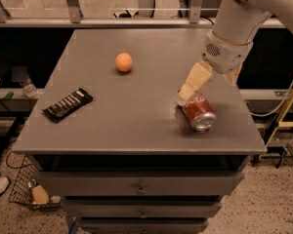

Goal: Place coke can upright

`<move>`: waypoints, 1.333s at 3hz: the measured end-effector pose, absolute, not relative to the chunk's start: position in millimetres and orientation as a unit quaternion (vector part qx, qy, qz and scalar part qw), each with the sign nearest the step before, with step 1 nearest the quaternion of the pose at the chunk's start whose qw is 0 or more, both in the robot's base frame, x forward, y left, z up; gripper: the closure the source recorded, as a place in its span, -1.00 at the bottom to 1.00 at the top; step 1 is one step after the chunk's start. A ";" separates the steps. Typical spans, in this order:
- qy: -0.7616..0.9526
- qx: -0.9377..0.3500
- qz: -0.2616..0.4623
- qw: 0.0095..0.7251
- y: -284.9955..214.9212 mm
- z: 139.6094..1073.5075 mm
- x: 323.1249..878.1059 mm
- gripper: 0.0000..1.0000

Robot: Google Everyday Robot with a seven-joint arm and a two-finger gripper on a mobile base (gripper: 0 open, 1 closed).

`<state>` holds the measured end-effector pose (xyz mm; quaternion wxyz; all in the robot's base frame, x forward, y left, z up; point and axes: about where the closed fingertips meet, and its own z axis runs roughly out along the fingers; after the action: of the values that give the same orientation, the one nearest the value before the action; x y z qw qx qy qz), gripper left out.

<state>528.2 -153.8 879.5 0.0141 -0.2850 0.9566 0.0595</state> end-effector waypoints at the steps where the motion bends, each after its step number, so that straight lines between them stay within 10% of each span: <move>1: 0.966 -0.250 0.059 0.001 -155.6 869.5 530.6 -1.00; 4: 0.973 -0.226 0.031 -0.032 -116.8 856.7 537.5 -1.00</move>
Offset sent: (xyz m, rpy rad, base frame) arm -0.0027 0.0187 -0.0162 -0.1038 0.1449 -0.1285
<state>537.5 -116.8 856.7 -0.0323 -0.2263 0.9730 0.0311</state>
